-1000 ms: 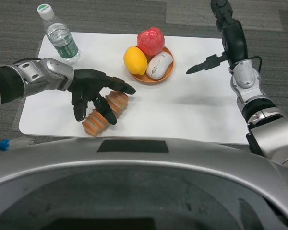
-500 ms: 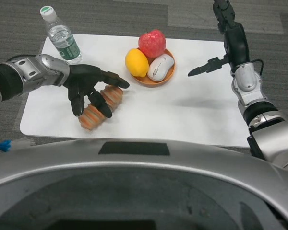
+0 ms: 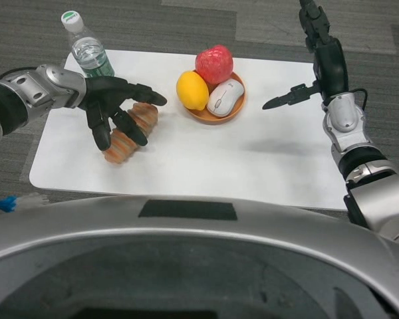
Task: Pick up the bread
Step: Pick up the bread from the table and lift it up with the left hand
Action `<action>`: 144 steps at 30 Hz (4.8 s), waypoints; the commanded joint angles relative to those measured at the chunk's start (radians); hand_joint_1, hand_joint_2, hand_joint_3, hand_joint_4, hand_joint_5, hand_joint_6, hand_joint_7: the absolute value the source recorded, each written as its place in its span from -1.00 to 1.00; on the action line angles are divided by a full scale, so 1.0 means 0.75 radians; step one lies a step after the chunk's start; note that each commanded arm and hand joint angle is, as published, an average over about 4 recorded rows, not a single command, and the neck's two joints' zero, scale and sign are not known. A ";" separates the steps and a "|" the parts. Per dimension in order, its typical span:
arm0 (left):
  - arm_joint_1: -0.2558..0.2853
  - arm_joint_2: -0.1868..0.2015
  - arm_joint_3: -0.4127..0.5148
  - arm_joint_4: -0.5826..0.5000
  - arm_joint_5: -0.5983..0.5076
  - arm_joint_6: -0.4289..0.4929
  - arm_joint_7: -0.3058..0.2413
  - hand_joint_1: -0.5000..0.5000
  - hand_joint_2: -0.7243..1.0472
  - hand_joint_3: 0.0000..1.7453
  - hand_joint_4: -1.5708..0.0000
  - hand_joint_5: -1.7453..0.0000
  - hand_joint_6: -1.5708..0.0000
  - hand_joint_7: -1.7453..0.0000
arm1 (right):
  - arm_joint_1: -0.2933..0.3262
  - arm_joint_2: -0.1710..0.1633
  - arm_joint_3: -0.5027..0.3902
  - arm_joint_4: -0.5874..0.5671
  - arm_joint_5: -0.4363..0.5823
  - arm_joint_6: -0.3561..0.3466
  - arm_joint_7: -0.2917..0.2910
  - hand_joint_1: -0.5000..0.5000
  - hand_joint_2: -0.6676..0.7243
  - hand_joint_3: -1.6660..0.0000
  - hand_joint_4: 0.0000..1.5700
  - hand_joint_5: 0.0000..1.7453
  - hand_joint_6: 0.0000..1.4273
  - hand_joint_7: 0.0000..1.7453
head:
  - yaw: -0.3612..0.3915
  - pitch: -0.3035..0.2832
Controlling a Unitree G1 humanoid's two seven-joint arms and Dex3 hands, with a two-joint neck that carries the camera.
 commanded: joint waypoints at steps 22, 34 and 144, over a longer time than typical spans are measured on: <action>0.015 0.013 0.141 -0.135 0.363 0.005 -0.026 1.00 -0.20 -0.93 0.24 1.00 1.00 0.68 | 0.013 -0.004 -0.003 -0.031 0.026 0.003 -0.008 -0.75 -0.02 1.00 -1.00 -1.00 -1.00 -1.00 | 0.055 0.044; 0.051 0.058 0.250 -0.311 0.267 0.062 -0.063 1.00 -0.15 -0.95 0.15 1.00 1.00 0.68 | 0.018 0.000 -0.005 -0.049 0.027 0.003 -0.008 -0.75 -0.09 1.00 -1.00 -1.00 -1.00 -1.00 | 0.094 0.096; 0.493 -0.442 0.880 -0.201 1.424 0.305 0.466 0.97 0.70 -0.90 1.00 1.00 1.00 0.68 | 0.020 0.028 -0.020 -0.004 0.063 0.005 -0.036 -0.83 0.09 1.00 -1.00 -1.00 -1.00 -1.00 | 0.246 0.173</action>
